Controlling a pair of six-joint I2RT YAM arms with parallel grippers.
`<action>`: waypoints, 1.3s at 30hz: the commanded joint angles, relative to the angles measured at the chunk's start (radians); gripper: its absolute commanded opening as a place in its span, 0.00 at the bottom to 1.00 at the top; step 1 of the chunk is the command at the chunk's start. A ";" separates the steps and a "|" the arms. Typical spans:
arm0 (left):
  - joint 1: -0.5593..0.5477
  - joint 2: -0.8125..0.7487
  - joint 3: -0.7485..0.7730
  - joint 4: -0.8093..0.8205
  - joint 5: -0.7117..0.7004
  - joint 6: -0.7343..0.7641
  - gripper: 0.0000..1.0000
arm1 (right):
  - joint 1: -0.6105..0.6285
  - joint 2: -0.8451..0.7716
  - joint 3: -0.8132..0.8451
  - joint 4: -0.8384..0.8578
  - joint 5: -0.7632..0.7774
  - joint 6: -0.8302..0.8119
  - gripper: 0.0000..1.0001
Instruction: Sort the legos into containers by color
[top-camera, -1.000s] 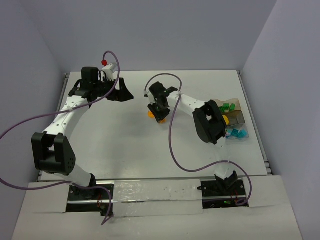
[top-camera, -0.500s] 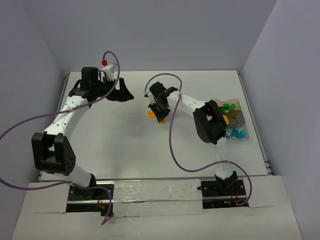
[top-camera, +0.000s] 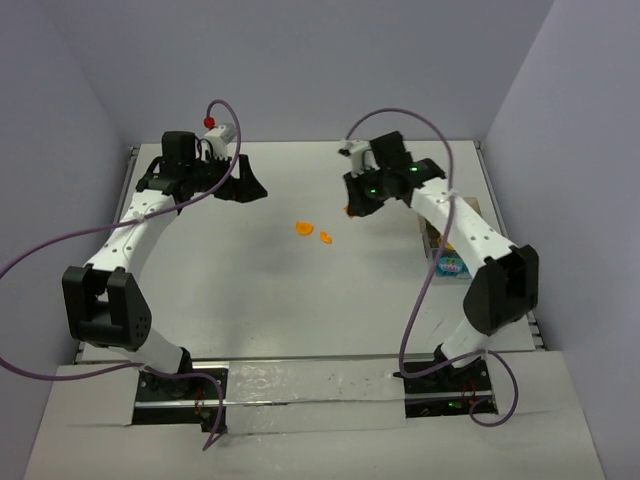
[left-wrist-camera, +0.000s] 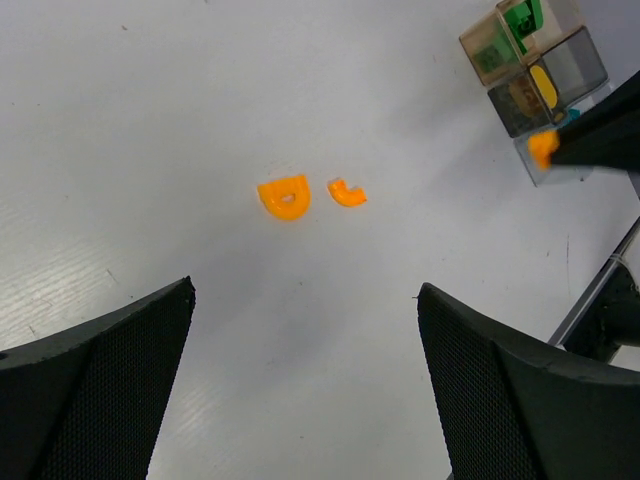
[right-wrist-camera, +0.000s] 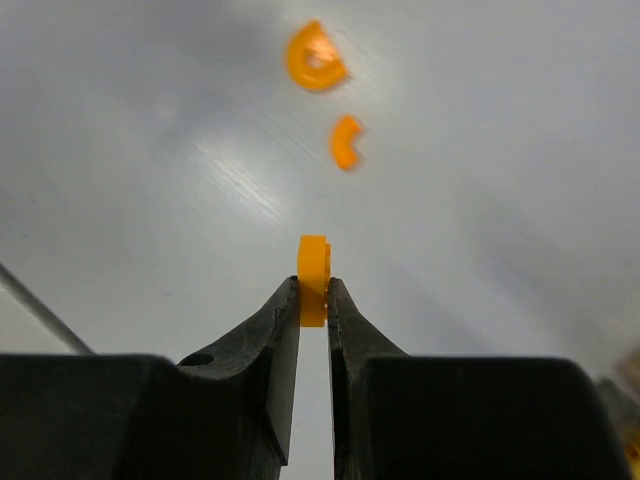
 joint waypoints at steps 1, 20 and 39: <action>-0.036 -0.017 0.058 -0.027 -0.069 0.055 0.99 | -0.245 -0.101 -0.118 -0.088 0.020 -0.095 0.00; -0.183 -0.018 0.104 -0.040 -0.268 0.090 0.99 | -0.649 -0.015 -0.222 -0.071 0.229 -0.204 0.00; -0.183 -0.025 0.080 -0.031 -0.248 0.103 0.99 | -0.616 0.083 -0.182 -0.052 0.159 -0.156 0.04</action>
